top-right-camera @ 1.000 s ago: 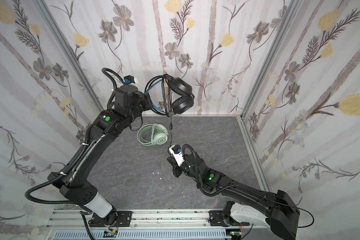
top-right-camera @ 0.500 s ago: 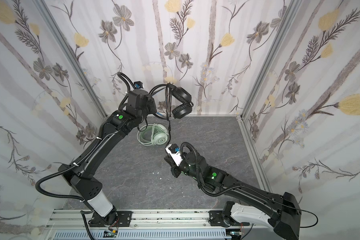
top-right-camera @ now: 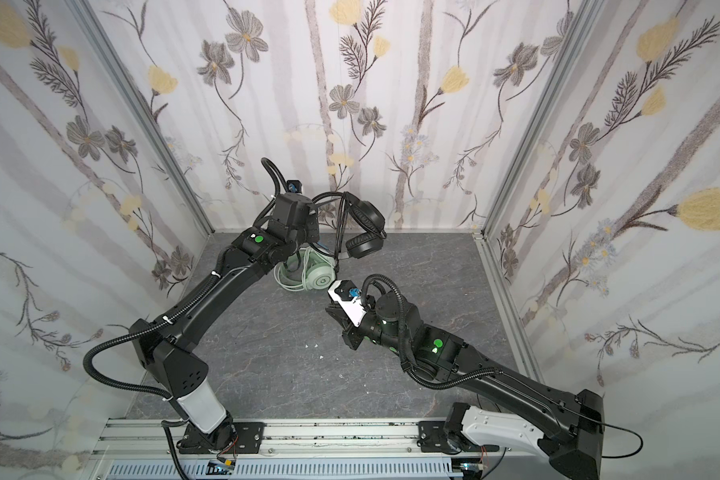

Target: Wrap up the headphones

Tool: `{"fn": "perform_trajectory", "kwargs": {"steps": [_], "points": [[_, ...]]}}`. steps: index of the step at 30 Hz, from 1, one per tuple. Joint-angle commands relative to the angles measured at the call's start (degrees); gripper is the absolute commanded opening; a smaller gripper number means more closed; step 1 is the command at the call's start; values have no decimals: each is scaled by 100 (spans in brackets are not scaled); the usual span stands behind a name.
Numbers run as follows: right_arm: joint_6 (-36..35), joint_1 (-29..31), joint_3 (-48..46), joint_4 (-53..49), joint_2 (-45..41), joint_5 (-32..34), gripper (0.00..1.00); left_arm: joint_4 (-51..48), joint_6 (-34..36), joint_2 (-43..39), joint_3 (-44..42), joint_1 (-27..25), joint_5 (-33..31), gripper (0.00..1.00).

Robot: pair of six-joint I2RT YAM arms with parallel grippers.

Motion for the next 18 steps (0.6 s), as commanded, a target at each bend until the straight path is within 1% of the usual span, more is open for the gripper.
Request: {"fn": "perform_trajectory", "kwargs": {"steps": [1,4,7,11,15,18], "points": [[-381,12,370,-236,91,40,0,480,188,-108,-135,-56,-173,0],[-655,-10,680,-459,162,239,0,448,381,-230,-403,-132,-147,0],[-877,-85,912,-629,215,410,0,461,398,-436,-814,-157,-12,0],[-978,-386,1135,-766,215,380,0,478,403,-763,-1370,-176,209,0],[-1131,-703,1469,-1071,332,334,0,434,504,-1070,-1832,-199,590,0],[-1326,-868,1661,-1282,416,318,0,372,630,-1258,-2091,-206,1099,0]]}}
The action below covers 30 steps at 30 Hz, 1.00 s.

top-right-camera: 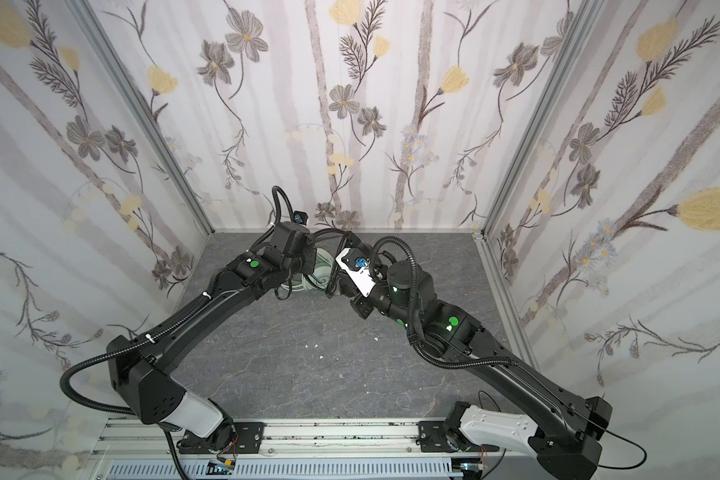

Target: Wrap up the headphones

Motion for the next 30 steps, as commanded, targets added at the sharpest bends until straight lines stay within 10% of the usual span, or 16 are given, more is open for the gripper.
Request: {"fn": "perform_trajectory", "kwargs": {"steps": [1,30], "points": [[-360,-112,208,-175,105,0,0,269,146,-201,-190,-11,708,0],[-964,-896,590,-589,569,272,0,-815,1034,-1236,-746,-297,2146,0]]}}
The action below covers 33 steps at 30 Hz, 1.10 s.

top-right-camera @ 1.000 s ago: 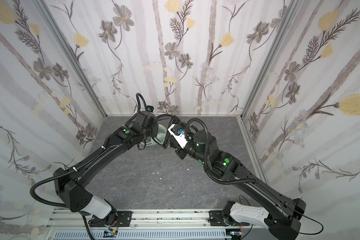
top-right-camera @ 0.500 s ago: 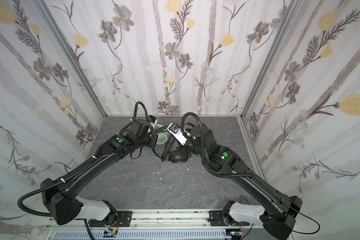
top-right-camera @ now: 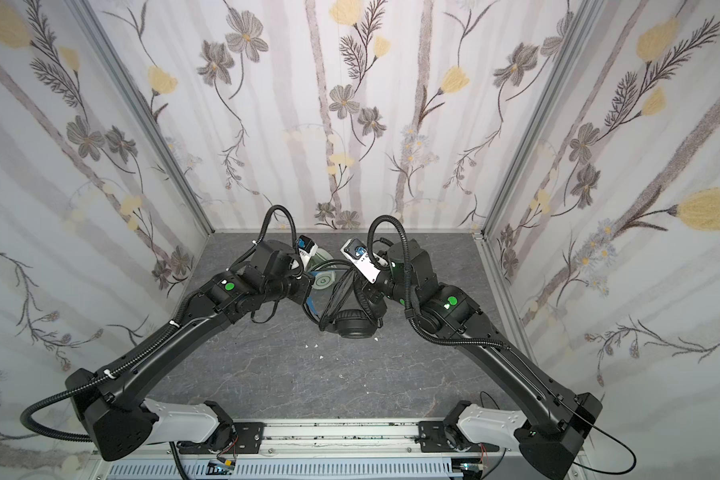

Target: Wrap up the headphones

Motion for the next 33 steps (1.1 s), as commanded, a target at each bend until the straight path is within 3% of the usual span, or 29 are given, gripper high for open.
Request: {"fn": "perform_trajectory", "kwargs": {"steps": [1,15,33], "points": [[-24,-81,56,233,55,432,0,-282,262,-110,65,-44,352,0],[406,-554,-24,200,85,301,0,-393,326,-171,124,-103,495,0],[1435,-882,398,-636,745,488,3,-278,279,-101,185,-120,511,0]]}}
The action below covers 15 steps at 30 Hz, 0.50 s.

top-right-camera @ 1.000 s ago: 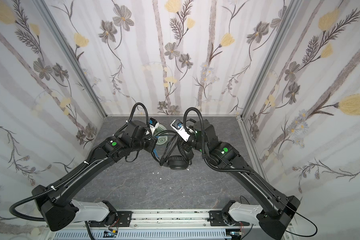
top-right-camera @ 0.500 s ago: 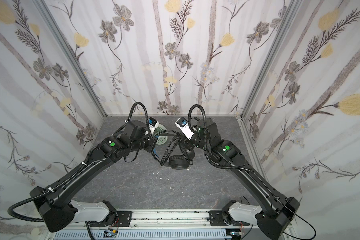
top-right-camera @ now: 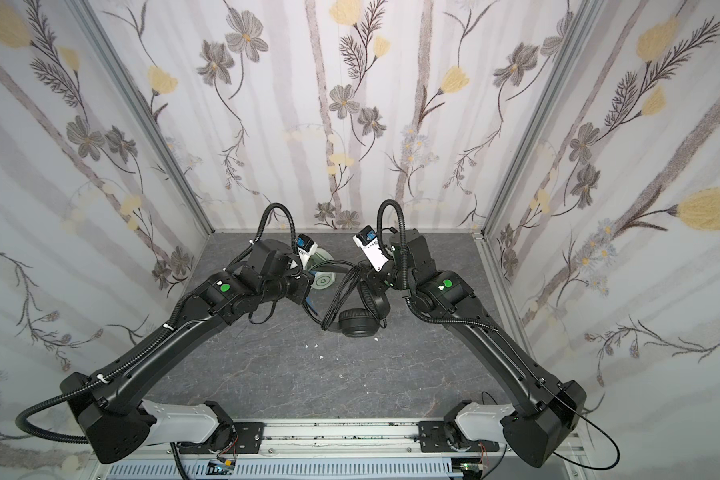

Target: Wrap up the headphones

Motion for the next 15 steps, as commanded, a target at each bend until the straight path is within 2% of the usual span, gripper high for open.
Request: {"fn": "perform_trajectory", "kwargs": {"steps": [1,8,15], "points": [[370,-135,175,-178,217,1090,3,-169,192,-20,46,-43,598,0],[706,-274,582,-672,612,902,5,-125,189,20,113,-40,606,0],[812,-456,929,-1031,931,671,16,-125,207,85,147,-49,614,0]]}}
